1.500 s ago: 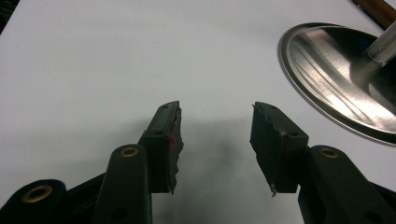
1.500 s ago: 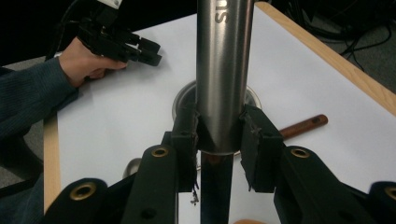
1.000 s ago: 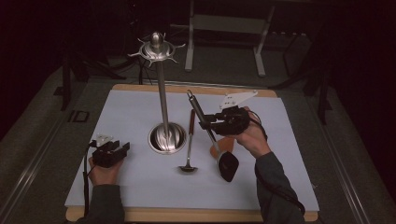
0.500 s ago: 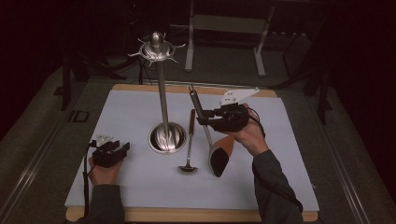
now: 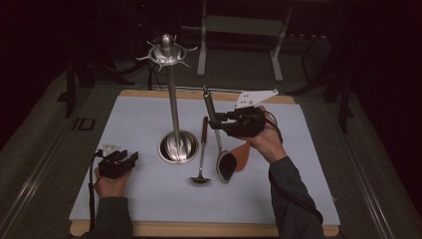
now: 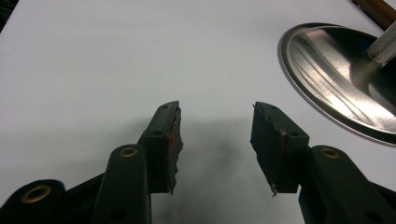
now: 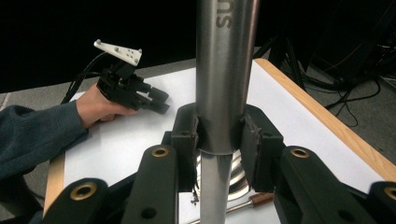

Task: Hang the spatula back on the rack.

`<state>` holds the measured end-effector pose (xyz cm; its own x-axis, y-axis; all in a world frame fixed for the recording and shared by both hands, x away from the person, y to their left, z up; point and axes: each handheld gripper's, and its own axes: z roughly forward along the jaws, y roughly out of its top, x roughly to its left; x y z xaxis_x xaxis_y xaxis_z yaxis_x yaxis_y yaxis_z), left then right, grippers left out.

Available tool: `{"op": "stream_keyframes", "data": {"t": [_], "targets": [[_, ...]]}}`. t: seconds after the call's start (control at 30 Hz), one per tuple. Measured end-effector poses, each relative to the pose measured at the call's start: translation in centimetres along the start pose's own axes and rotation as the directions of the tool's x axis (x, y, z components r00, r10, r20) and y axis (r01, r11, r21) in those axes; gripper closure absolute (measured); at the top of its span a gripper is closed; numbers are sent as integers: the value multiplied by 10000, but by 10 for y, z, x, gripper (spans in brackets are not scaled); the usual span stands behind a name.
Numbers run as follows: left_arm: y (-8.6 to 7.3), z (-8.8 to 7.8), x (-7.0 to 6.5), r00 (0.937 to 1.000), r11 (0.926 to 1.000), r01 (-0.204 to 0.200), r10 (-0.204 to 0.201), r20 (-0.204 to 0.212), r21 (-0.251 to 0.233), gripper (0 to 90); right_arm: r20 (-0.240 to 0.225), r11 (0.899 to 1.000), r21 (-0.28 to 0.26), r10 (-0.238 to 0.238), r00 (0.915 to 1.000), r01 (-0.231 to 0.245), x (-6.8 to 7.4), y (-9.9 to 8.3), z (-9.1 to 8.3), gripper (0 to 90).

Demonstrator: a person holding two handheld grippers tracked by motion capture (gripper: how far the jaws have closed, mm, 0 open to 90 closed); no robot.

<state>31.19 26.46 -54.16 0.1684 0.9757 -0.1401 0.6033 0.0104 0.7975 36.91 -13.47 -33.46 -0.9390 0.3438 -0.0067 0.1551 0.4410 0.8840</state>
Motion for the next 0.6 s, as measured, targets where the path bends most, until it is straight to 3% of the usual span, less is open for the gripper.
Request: {"op": "stream_keyframes", "data": {"t": [0.6], "targets": [[0,0,0,10000,10000,-9,9,10,-5,527,97,9992,-409,14,10000,-10,0,13,3,694]]}}
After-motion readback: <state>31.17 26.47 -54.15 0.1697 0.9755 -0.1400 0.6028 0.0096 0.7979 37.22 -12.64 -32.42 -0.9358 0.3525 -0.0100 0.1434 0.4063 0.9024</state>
